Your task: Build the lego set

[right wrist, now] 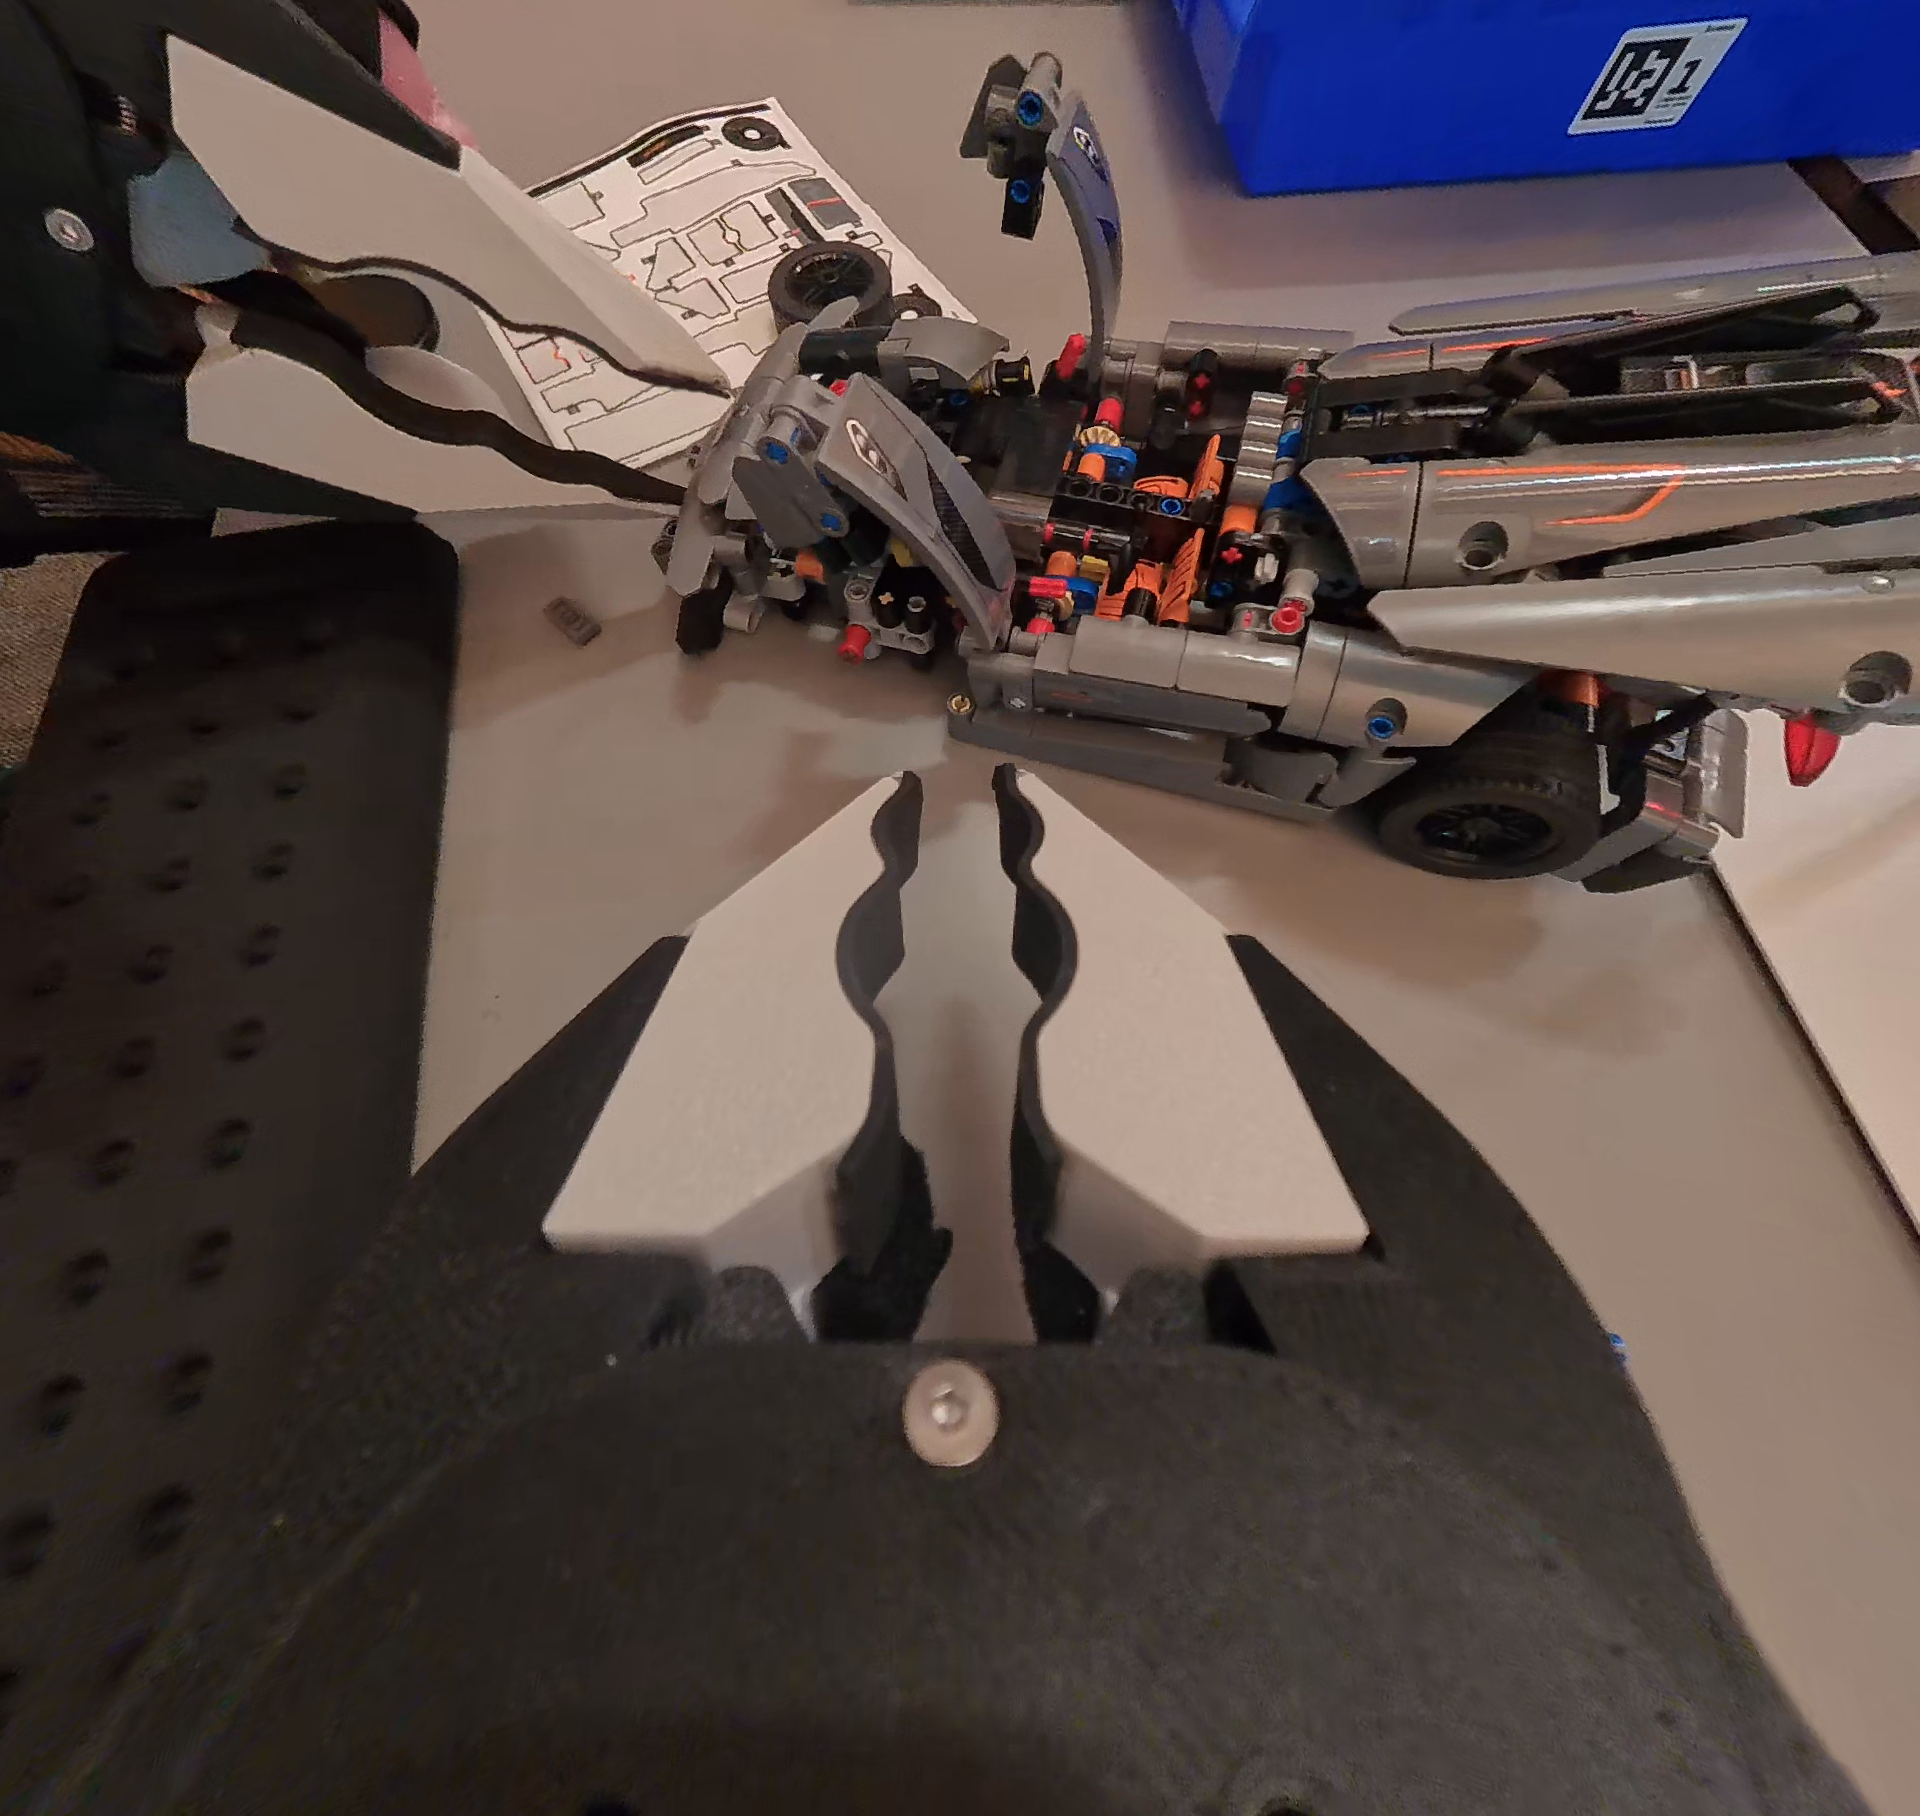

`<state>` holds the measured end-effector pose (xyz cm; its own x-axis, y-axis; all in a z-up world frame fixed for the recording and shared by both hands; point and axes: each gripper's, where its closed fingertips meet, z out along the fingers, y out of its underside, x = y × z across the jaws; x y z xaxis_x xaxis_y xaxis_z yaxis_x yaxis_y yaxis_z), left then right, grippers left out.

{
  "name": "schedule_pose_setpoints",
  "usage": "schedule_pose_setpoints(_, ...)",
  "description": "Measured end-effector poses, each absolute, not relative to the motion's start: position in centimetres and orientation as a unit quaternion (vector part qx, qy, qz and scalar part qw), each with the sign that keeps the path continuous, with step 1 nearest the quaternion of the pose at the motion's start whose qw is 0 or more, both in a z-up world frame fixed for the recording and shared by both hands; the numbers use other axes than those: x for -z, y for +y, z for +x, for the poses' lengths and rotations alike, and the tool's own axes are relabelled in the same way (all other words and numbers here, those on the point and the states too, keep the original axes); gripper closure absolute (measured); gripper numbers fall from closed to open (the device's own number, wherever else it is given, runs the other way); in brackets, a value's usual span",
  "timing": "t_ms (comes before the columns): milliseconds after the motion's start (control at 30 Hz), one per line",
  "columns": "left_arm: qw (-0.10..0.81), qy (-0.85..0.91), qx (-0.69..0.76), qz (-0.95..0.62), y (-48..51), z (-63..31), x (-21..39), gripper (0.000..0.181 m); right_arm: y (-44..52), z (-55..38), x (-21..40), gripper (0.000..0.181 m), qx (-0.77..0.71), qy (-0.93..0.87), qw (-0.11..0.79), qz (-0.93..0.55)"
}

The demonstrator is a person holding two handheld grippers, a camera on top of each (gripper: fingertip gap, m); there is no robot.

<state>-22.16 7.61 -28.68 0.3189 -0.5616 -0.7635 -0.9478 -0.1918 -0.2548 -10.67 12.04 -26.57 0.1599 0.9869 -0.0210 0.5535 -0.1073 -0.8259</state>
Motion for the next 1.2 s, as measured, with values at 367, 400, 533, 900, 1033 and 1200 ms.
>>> schedule_pose_setpoints(367, 0.404, 0.533, -0.265, -0.695, 8.1, -20.4, 25.4, 0.141, 12.0, -10.6, 26.8, 0.168, -0.307, -0.572, 0.346, -0.678)
schedule_pose_setpoints(400, 0.405, 0.539, -0.279, -0.684, 8.4, -20.0, 25.0, 0.139, 12.0, -10.6, 26.9, 0.168, -0.306, -0.573, 0.345, -0.678)
schedule_pose_setpoints(533, 0.4, 0.566, -0.322, -0.645, 9.8, -18.5, 24.8, 0.134, 12.1, -10.5, 27.0, 0.168, -0.305, -0.573, 0.343, -0.678)
schedule_pose_setpoints(900, 0.388, 0.586, -0.383, -0.599, 11.9, -17.6, 25.6, 0.141, 12.1, -10.4, 26.9, 0.168, -0.306, -0.574, 0.343, -0.678)
schedule_pose_setpoints(1033, 0.39, 0.592, -0.382, -0.594, 11.6, -17.6, 25.6, 0.143, 12.2, -10.4, 26.8, 0.168, -0.307, -0.574, 0.343, -0.678)
schedule_pose_setpoints(1200, 0.361, 0.611, -0.368, -0.6, 11.1, -17.8, 25.7, 0.144, 12.1, -10.4, 26.9, 0.168, -0.306, -0.575, 0.341, -0.677)
